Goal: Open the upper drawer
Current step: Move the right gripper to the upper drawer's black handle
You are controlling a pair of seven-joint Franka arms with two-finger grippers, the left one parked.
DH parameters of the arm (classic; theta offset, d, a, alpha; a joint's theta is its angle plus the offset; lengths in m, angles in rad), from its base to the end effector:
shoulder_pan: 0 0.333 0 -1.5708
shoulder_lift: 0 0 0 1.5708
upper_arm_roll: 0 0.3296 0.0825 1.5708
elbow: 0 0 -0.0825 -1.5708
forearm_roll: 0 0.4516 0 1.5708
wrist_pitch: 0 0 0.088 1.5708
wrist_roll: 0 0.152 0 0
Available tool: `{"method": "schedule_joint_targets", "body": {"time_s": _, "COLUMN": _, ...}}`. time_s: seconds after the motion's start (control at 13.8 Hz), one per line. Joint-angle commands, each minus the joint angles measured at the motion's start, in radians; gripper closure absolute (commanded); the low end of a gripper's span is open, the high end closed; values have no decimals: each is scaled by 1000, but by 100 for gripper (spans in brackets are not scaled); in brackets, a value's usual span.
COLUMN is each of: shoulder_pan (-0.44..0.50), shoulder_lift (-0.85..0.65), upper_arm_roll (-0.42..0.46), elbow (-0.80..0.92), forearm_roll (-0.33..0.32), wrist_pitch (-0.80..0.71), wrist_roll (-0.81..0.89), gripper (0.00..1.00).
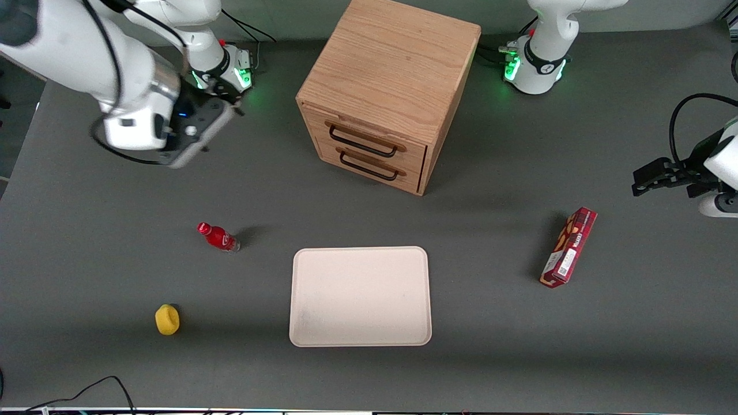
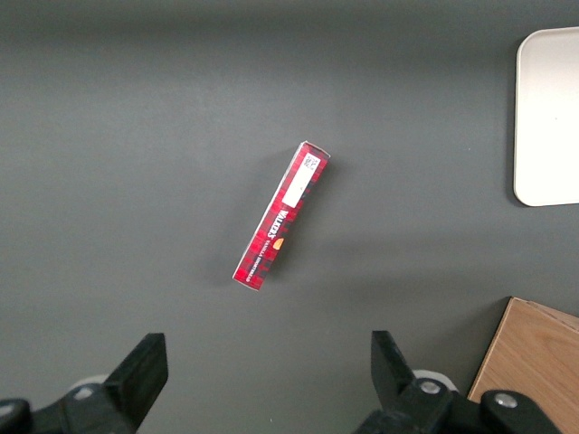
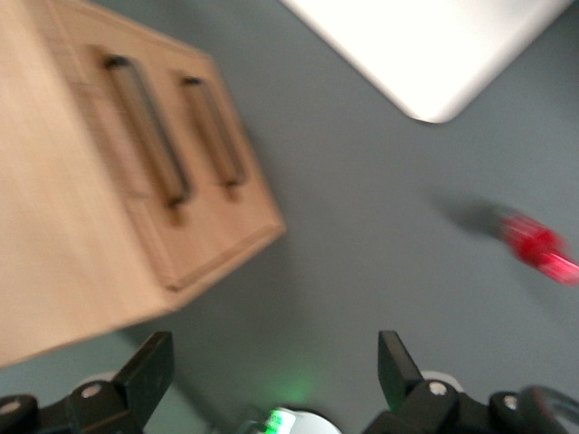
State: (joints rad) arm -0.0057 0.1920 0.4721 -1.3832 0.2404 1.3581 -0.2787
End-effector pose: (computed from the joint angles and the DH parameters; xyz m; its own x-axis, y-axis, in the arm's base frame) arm 0.5692 0.3024 0.5746 0.7006 0.7080 -0.0886 0.6404 -0.6786 -0.3597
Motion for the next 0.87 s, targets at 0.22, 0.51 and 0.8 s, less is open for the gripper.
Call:
{"method": "schedule_joint_targets", "body": {"time_s": 0.22, "shoulder_pan": 1, "shoulder_lift": 191, "upper_arm_roll": 143, "elbow": 0, "forearm_roll": 100, "wrist_pitch": 119, "wrist_roll": -165, "gripper": 0}}
{"method": "schedule_joint_targets", "body": {"time_s": 0.51, "shoulder_pan": 23, "shoulder_lift": 259, "upper_arm_roll": 214, "elbow": -121, "forearm_roll": 91, "wrist_pitch": 347, "wrist_roll": -163, "gripper": 0}}
{"method": "schedule_joint_targets", "body": {"time_s": 0.8, "shoulder_pan": 43, "shoulder_lift": 305, "upper_arm_roll": 215, "elbow": -195, "forearm_roll": 56, "wrist_pitch": 443, "wrist_roll": -162, "gripper": 0}}
